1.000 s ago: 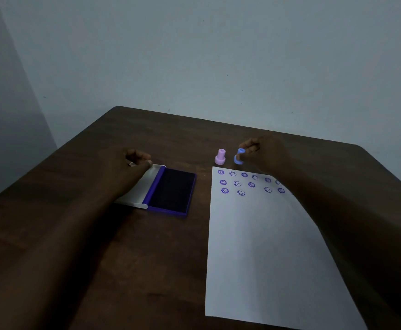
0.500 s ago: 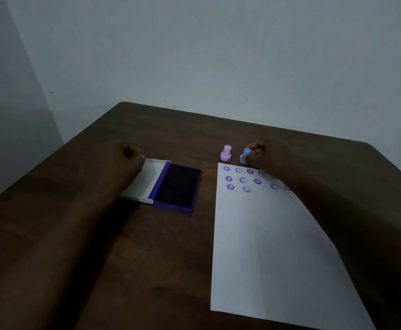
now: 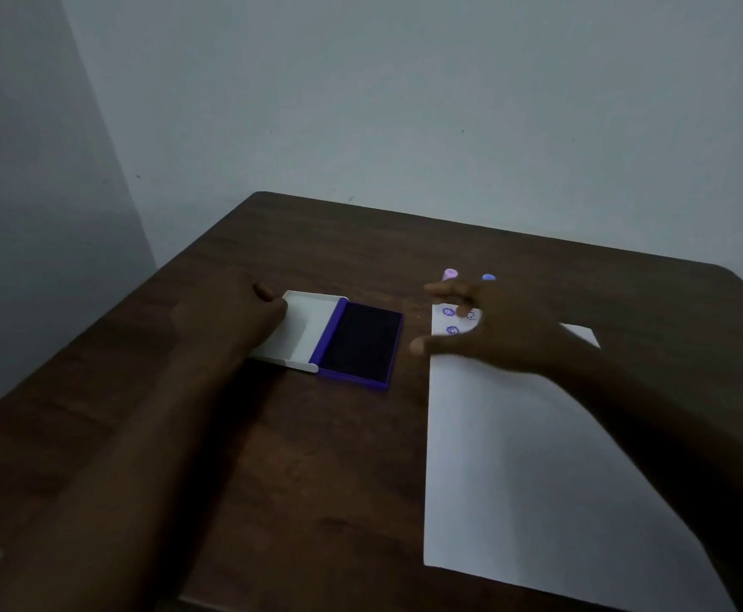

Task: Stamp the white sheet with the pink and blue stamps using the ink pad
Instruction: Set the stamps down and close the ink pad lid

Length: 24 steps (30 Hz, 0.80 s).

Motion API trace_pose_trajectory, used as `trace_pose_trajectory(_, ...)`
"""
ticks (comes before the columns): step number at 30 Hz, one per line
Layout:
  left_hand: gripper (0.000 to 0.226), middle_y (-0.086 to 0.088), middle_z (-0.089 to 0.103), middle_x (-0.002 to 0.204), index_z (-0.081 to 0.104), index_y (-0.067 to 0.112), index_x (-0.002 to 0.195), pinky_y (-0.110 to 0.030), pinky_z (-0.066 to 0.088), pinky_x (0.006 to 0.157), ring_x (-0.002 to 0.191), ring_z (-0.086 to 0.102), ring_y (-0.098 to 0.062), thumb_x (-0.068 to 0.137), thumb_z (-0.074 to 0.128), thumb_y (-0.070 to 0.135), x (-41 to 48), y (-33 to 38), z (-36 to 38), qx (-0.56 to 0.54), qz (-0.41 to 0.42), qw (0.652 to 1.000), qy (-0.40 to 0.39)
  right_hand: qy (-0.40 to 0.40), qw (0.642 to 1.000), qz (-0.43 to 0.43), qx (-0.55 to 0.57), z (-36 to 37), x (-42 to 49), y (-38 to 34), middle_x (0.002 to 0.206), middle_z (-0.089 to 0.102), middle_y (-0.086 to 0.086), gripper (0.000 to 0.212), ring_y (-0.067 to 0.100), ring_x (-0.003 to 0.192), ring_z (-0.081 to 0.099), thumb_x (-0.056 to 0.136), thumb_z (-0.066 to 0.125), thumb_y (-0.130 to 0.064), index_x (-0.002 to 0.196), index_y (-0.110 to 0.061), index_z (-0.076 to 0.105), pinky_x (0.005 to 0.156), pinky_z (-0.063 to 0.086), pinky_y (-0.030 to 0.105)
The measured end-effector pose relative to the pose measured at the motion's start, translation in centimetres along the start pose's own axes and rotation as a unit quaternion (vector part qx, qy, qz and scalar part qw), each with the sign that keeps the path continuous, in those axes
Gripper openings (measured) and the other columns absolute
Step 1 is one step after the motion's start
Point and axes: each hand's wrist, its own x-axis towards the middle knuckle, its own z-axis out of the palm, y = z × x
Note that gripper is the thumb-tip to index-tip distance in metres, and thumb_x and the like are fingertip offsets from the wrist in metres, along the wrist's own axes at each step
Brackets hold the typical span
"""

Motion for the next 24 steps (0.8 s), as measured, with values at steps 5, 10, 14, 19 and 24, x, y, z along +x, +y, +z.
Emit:
trace_pose_trajectory(5, 0.028, -0.009, 0.068, 0.091, 0.070, 0.015, 0.090, -0.036, 0.047, 0.075, 0.082, 0.060, -0.023, 0.089, 0.060, 0.041, -0.3, 0.2, -0.2, -0.001, 0.001, 1.000, -0.002, -0.085, 0.991, -0.027, -0.103, 1.8, -1.0, -3.3, 0.163, 0.007, 0.001, 0.115, 0.026, 0.149, 0.010, 0.064, 0.073, -0.067, 0.153, -0.029, 0.011, 0.119, 0.009, 0.047)
trace_pose_trajectory(10, 0.026, 0.000, 0.055, 0.073, 0.066, 0.015, 0.088, -0.027, 0.031, 0.055, 0.062, 0.045, -0.011, 0.091, 0.060, 0.041, -0.6, 0.2, -0.5, 0.028, -0.011, 0.999, 0.014, -0.075, 0.993, -0.034, -0.084, 3.3, -0.2, -3.3, 0.161, 0.022, -0.001, 0.122, 0.024, 0.147, 0.019, 0.057, 0.072, -0.075, 0.153, -0.028, 0.011, 0.118, 0.015, 0.046)
trace_pose_trajectory(14, 0.030, -0.003, 0.062, 0.082, 0.068, 0.016, 0.091, -0.026, 0.029, 0.052, 0.062, 0.046, -0.011, 0.091, 0.058, 0.044, -0.6, 0.1, -0.5, 0.025, -0.007, 1.000, 0.007, -0.068, 0.995, -0.024, -0.063, 3.4, -0.1, -3.1, 0.161, 0.022, -0.001, 0.125, 0.023, 0.147, 0.021, 0.056, 0.074, -0.073, 0.153, -0.028, 0.010, 0.119, 0.018, 0.046)
trace_pose_trajectory(19, 0.030, -0.001, 0.060, 0.099, 0.064, 0.019, 0.098, -0.031, 0.040, 0.073, 0.081, 0.051, -0.012, 0.088, 0.065, 0.047, -0.2, 0.6, -1.5, -0.094, -0.019, 0.993, -0.063, -0.066, 0.995, -0.025, -0.067, 3.1, -0.4, -3.6, 0.162, 0.019, 0.000, 0.122, 0.025, 0.148, 0.016, 0.058, 0.075, -0.070, 0.153, -0.028, 0.011, 0.120, 0.013, 0.048)
trace_pose_trajectory(24, 0.028, 0.011, 0.063, 0.100, 0.068, 0.025, 0.113, -0.022, 0.045, 0.066, 0.091, 0.058, -0.007, 0.087, 0.069, 0.035, -2.4, 2.6, -4.3, -0.333, 0.070, 0.930, -0.142, -0.065, 0.994, -0.033, -0.077, 2.5, -1.0, -4.1, 0.163, 0.013, 0.001, 0.118, 0.026, 0.149, 0.008, 0.062, 0.075, -0.067, 0.153, -0.027, 0.011, 0.119, 0.005, 0.049)
